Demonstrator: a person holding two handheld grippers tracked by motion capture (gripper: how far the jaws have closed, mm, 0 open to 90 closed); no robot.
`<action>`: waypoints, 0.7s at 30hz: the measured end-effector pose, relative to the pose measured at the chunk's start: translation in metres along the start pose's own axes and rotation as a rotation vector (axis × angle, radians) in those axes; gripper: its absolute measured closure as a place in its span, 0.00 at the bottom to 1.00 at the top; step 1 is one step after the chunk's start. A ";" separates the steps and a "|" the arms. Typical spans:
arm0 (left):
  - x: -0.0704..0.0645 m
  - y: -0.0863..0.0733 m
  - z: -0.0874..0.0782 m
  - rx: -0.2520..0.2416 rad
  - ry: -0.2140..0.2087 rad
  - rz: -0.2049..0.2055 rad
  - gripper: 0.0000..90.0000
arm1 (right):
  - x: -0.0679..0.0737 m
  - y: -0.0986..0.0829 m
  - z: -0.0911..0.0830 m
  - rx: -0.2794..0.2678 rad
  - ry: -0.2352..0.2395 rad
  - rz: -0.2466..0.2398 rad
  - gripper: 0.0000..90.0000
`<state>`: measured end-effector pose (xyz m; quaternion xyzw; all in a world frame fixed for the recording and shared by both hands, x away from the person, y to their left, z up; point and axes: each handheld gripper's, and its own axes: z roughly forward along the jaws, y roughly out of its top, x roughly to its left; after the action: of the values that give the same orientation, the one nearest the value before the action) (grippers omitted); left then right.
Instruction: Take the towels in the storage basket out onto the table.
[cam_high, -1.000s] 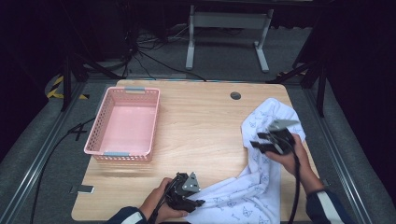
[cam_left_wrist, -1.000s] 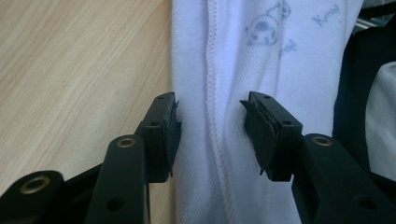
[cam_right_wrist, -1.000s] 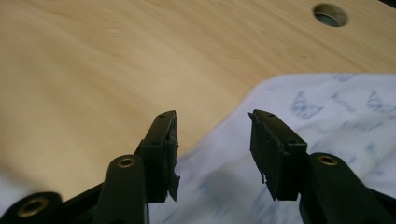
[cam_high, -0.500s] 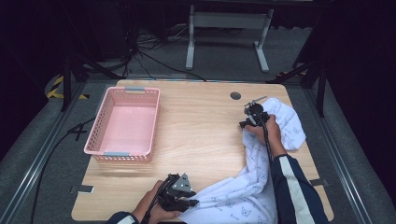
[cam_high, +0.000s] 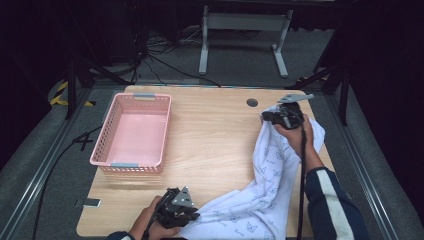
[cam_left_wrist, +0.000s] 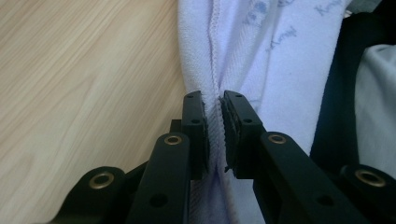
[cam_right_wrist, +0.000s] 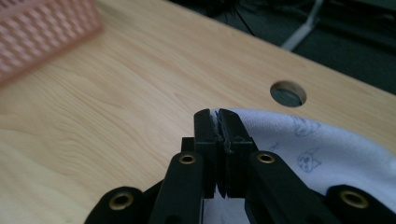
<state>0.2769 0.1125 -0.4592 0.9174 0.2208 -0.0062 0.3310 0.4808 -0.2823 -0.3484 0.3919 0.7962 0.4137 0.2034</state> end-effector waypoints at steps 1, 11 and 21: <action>0.001 -0.006 -0.006 0.017 0.005 -0.020 0.88 | -0.002 -0.002 -0.013 -0.026 -0.019 -0.003 0.97; -0.004 -0.045 -0.034 0.008 -0.019 -0.081 0.88 | -0.037 -0.065 -0.041 0.092 -0.099 0.103 0.96; -0.007 -0.032 -0.029 -0.043 0.011 -0.065 0.67 | -0.036 -0.088 -0.044 0.211 -0.145 0.060 0.58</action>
<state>0.2532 0.1491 -0.4547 0.9025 0.2523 -0.0073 0.3489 0.4343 -0.3633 -0.3951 0.4639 0.8062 0.3041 0.2057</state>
